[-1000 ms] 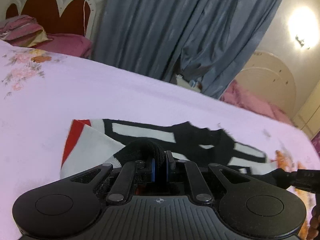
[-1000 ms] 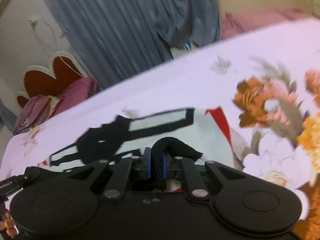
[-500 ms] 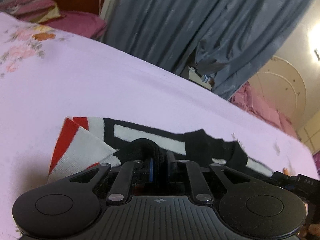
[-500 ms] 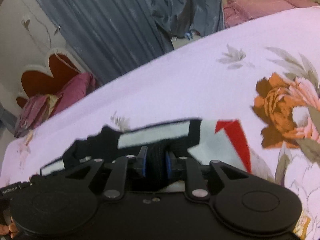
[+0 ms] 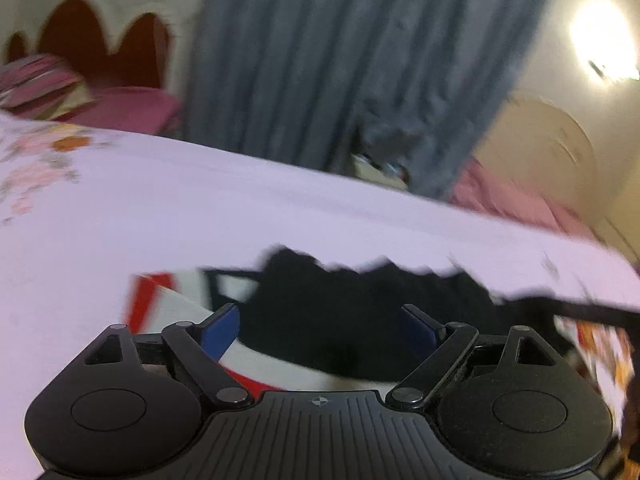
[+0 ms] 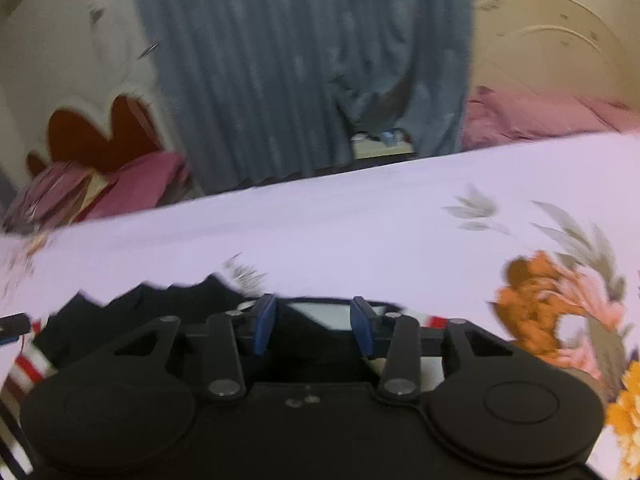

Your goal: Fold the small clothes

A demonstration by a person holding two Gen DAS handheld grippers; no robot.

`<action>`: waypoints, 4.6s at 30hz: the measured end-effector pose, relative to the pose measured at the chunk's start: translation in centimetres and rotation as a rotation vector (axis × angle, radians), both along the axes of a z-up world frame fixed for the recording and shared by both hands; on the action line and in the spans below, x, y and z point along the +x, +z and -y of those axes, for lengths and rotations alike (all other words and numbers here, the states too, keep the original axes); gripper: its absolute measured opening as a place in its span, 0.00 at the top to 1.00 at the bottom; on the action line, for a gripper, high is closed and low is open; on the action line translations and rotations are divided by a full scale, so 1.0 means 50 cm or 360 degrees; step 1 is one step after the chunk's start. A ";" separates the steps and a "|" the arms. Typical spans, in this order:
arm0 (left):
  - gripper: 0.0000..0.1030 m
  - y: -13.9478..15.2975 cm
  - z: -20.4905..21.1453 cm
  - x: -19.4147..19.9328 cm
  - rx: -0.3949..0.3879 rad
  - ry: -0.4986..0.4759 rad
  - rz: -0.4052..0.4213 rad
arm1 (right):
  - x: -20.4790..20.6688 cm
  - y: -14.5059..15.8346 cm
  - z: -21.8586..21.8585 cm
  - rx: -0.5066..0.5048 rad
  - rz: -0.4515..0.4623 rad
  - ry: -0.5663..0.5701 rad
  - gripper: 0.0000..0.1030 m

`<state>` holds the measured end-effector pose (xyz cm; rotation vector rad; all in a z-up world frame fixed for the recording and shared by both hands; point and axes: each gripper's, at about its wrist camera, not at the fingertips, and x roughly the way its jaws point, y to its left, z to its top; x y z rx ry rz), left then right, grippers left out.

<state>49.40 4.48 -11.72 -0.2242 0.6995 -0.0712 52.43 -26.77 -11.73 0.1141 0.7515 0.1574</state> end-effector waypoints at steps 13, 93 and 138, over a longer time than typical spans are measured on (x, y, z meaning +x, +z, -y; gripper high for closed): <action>0.31 -0.047 -0.012 -0.048 0.0112 0.0043 -0.0050 | 0.017 -0.046 0.022 -0.0296 -0.0101 -0.0089 0.65; 0.24 -0.041 0.020 -0.292 0.0227 -0.0020 -0.0145 | -0.317 0.013 -0.169 -0.0220 -0.0088 0.0172 0.43; 0.81 -0.184 -0.119 -0.260 -0.0993 0.0588 0.0028 | -0.234 -0.060 -0.231 -0.0410 -0.0056 0.0144 0.31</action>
